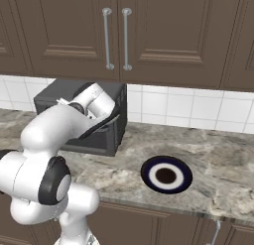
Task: Pull the toaster oven rack outwards. Pick up the baguette from the plate and place it on the toaster oven rack. Close the toaster oven door fully and set the temperature to the lowest setting.
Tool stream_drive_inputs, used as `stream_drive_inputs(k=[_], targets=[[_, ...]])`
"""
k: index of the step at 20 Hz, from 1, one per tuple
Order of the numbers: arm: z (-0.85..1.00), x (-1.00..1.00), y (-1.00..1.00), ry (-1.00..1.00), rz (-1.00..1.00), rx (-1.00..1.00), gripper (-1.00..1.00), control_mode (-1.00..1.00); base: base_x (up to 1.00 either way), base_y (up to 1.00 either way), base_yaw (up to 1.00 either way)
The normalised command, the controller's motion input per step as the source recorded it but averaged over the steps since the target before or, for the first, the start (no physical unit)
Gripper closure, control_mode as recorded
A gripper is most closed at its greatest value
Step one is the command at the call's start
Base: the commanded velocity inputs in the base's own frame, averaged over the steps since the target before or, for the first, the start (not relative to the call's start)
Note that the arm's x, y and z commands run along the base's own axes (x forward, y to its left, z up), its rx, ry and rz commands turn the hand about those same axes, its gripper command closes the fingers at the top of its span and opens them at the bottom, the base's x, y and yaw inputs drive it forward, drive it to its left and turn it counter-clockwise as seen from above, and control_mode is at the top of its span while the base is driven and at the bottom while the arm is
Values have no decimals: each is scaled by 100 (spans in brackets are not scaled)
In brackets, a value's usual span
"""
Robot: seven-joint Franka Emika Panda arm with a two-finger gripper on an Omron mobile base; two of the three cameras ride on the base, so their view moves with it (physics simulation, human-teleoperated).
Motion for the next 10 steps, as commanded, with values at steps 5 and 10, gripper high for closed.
stream_drive_inputs(k=[5, 10], targets=[[0, 54, 76, 15, 17, -3, 100, -100, 0, 0, 0], [0, 49, 94, 15, 14, -9, 100, -100, 0, 0, 0]])
